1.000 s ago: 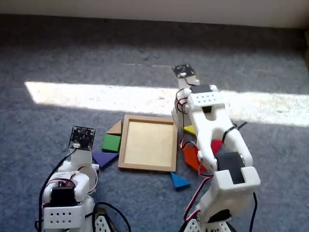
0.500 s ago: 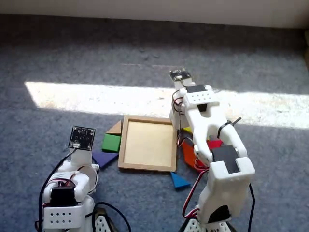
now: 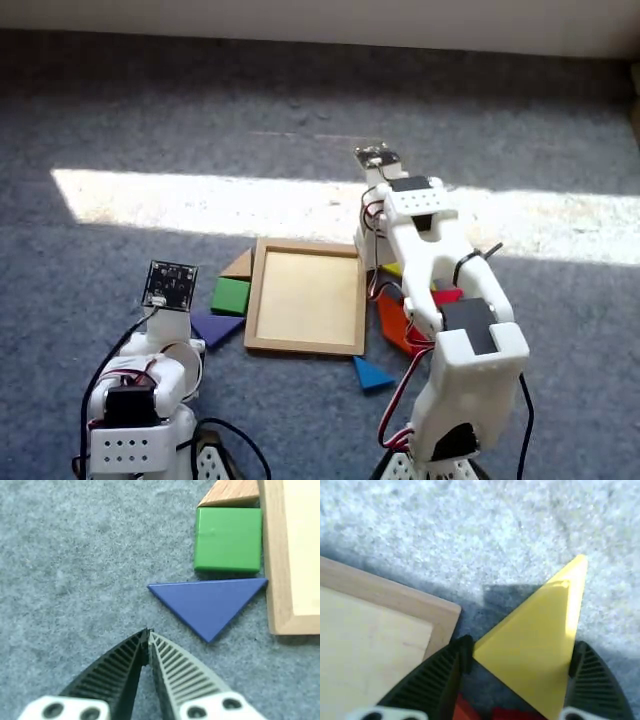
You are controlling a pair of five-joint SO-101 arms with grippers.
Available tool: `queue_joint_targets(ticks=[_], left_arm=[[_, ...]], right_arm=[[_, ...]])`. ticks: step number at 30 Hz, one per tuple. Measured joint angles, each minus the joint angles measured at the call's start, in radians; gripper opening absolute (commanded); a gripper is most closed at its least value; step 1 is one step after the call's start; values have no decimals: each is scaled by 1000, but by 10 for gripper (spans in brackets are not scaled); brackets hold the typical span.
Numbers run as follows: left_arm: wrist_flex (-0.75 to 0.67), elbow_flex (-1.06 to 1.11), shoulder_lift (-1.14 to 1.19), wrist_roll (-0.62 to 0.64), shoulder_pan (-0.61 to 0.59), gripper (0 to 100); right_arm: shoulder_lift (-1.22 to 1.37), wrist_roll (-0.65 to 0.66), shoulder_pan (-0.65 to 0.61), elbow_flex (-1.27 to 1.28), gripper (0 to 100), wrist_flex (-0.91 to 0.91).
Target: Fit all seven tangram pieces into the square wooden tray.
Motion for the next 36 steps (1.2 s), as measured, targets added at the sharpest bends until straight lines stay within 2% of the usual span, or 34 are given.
queue_joint_targets(ticks=[8,15,21,29,33,36], left_arm=[[0,0,0,0,0,7],[0,0,0,0,0,7],[0,0,0,0,0,7],[0,0,0,0,0,7],[0,0,0,0,0,7],[0,0,0,0,0,7]], right_arm=[[0,0,11,0,159,-11],[0,0,26,0,156,-34],[-11,0,54,-61,156,38],[-238,0,57,-72,156,152],[-307,-9,-5,-72,156,236],[-325,-92,-86,-72,156,285]])
